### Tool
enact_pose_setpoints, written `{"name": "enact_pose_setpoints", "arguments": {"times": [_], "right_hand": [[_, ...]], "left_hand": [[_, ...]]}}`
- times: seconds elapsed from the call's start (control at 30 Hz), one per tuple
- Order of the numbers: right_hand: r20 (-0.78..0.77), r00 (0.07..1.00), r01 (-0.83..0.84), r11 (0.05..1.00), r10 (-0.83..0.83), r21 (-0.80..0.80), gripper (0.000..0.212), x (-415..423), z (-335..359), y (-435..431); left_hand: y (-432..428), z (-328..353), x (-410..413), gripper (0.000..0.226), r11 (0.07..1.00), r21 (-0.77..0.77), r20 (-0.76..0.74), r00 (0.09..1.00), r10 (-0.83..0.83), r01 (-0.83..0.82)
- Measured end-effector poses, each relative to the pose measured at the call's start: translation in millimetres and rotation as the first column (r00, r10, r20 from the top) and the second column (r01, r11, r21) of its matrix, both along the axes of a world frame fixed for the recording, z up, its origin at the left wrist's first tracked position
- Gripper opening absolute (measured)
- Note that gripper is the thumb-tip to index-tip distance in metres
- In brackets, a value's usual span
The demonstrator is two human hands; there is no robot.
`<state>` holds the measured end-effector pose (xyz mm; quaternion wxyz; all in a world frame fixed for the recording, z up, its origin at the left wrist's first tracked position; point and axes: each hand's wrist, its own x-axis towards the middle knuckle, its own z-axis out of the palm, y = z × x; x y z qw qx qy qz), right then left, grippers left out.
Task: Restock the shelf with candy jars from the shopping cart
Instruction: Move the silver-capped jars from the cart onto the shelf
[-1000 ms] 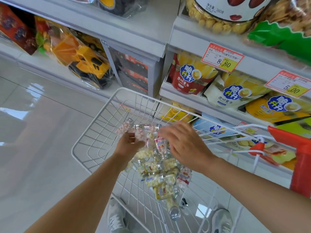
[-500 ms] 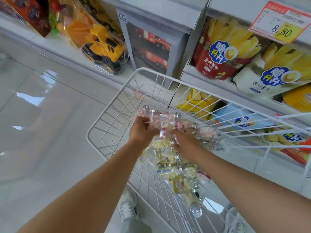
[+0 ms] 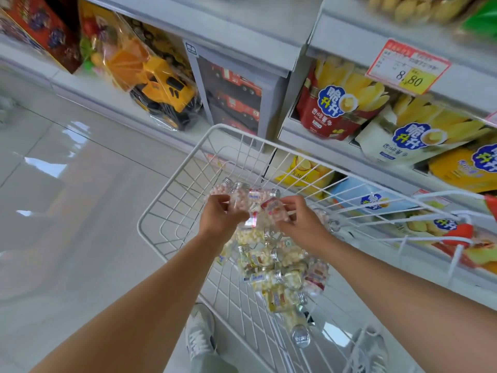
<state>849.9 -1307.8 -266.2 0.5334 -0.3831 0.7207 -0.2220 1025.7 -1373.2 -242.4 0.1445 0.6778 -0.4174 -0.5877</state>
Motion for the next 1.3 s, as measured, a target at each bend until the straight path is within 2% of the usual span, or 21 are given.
{"name": "enact_pose_setpoints", "arguments": {"times": [0.13,0.23,0.43,0.53,0.63,0.7,0.87,0.97,1.13,1.2,1.3], "right_hand": [[0.154,0.98,0.135,0.99,-0.128,-0.032,0.034,-12.7,40.2,-2.9],[0.195,0.974,0.133,0.985,-0.111,-0.107,0.035,-22.6,86.3,-4.5],[0.142,0.984,0.148,0.942,-0.109,-0.3,0.031,-43.1,205.5,-1.6],[0.118,0.985,0.164,0.903,-0.127,-0.396,0.027,-57.7,271.6,3.9],[0.088,0.989,0.15,0.853,-0.122,-0.5,0.024,-75.9,336.4,12.7],[0.079,0.987,0.158,0.806,-0.138,-0.57,0.023,-89.0,375.5,21.6],[0.068,0.97,0.209,0.664,-0.232,-0.718,0.029,-120.2,459.4,49.6],[0.109,0.956,0.252,0.569,-0.272,-0.783,0.032,-144.2,499.8,67.6],[-0.056,0.917,0.128,0.423,-0.396,-0.897,0.032,-200.3,550.2,81.4],[-0.16,0.879,0.049,0.418,-0.45,-0.907,0.034,-225.7,565.5,81.1],[-0.364,0.772,-0.07,0.5,-0.521,-0.863,0.039,-263.4,578.0,76.3]], "left_hand": [[-1.3,28.6,-3.8,0.053,0.999,0.039,-0.059,0.998,-0.015,0.017],[-1.1,62.9,-8.2,0.06,0.999,0.035,-0.124,0.992,0.029,-0.025],[-2.3,164.3,-19.8,0.045,0.992,-0.097,-0.245,0.964,-0.099,0.078],[-4.8,227.4,-32.3,0.026,0.982,-0.157,-0.296,0.944,-0.145,0.102],[-7.3,290.7,-45.4,0.019,0.972,-0.194,-0.325,0.926,-0.189,0.13],[-6.6,329.0,-57.7,0.016,0.947,-0.27,-0.313,0.915,-0.255,0.171],[5.8,410.8,-96.3,0.018,0.808,-0.514,-0.253,0.849,-0.463,0.287],[15.1,448.9,-126.3,0.028,0.718,-0.631,-0.202,0.831,-0.518,0.294],[26.8,498.9,-190.7,0.035,0.561,-0.761,-0.098,0.797,-0.595,0.325],[27.0,514.2,-220.7,0.03,0.5,-0.809,-0.055,0.806,-0.589,0.31],[24.3,529.9,-266.5,0.035,0.392,-0.862,0.063,0.836,-0.545,0.321]]}}
